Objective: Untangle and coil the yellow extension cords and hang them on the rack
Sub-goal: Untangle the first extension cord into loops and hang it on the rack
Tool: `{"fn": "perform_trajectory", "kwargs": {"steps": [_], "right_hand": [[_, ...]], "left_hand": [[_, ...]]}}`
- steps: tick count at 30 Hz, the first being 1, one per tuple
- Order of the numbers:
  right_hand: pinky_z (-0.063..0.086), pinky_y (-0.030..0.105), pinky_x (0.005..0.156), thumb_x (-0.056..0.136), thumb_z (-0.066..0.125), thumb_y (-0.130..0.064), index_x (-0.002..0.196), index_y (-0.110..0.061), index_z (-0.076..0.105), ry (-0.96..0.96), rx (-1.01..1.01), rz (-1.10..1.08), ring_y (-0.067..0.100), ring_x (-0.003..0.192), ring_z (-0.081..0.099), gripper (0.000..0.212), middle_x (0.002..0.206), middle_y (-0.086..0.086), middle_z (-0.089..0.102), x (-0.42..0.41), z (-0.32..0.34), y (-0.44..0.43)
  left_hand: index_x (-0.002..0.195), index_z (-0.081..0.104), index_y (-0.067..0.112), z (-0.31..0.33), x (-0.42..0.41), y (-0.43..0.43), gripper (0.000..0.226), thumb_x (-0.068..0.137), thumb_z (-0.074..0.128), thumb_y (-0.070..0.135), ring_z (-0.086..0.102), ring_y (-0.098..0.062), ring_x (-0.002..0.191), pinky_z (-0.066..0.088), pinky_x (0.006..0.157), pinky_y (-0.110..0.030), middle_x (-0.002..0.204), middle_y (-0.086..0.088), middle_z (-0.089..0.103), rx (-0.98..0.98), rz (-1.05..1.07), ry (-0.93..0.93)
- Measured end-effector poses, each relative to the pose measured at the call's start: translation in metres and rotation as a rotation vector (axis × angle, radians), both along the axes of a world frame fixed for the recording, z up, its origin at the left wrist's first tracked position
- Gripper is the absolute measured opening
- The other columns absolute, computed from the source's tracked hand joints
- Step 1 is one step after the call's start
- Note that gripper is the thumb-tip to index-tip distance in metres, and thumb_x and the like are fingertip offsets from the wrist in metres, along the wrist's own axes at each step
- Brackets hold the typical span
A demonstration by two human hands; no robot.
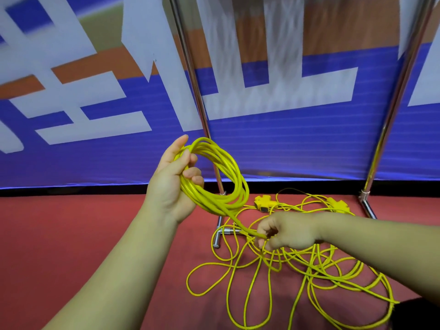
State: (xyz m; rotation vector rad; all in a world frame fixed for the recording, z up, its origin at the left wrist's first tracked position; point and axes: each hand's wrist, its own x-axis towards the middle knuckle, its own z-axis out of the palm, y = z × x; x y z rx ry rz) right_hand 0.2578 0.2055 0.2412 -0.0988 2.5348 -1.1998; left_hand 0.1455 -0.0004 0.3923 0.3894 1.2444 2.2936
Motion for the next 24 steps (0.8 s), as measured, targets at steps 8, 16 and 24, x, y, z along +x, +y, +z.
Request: {"fn": "perform_trajectory", "kwargs": {"steps": [8, 16, 24], "right_hand": [[0.047, 0.028, 0.067, 0.087, 0.074, -0.016, 0.080, -0.023, 0.066, 0.084, 0.018, -0.192, 0.002, 0.063, 0.051, 0.013, 0.070, -0.007, 0.060, 0.008, 0.018, 0.029], [0.041, 0.024, 0.052, 0.060, 0.085, -0.035, 0.079, -0.016, 0.071, -0.027, -0.390, -0.360, 0.014, 0.055, 0.051, 0.030, 0.064, 0.005, 0.060, 0.042, 0.078, 0.071], [0.045, 0.022, 0.051, 0.079, 0.069, -0.012, 0.087, -0.012, 0.076, -0.329, -0.685, -0.249, 0.009, 0.054, 0.052, 0.011, 0.074, 0.005, 0.061, 0.055, 0.097, 0.068]], "left_hand": [[0.113, 0.066, 0.028, 0.004, -0.004, -0.019, 0.028, 0.099, 0.049, 0.011, 0.037, -0.002, 0.041, 0.038, 0.039, -0.015, 0.077, 0.000, 0.054, 0.000, -0.064, 0.028], [0.093, 0.075, 0.022, -0.016, 0.003, -0.022, 0.035, 0.099, 0.051, -0.002, 0.033, -0.012, 0.042, 0.037, 0.041, -0.024, 0.071, -0.010, 0.041, -0.519, -0.062, 0.510], [0.089, 0.077, 0.030, -0.030, 0.004, -0.001, 0.037, 0.098, 0.054, 0.002, 0.035, -0.019, 0.044, 0.040, 0.046, -0.028, 0.061, -0.009, 0.034, -0.709, 0.043, 0.613]]}}
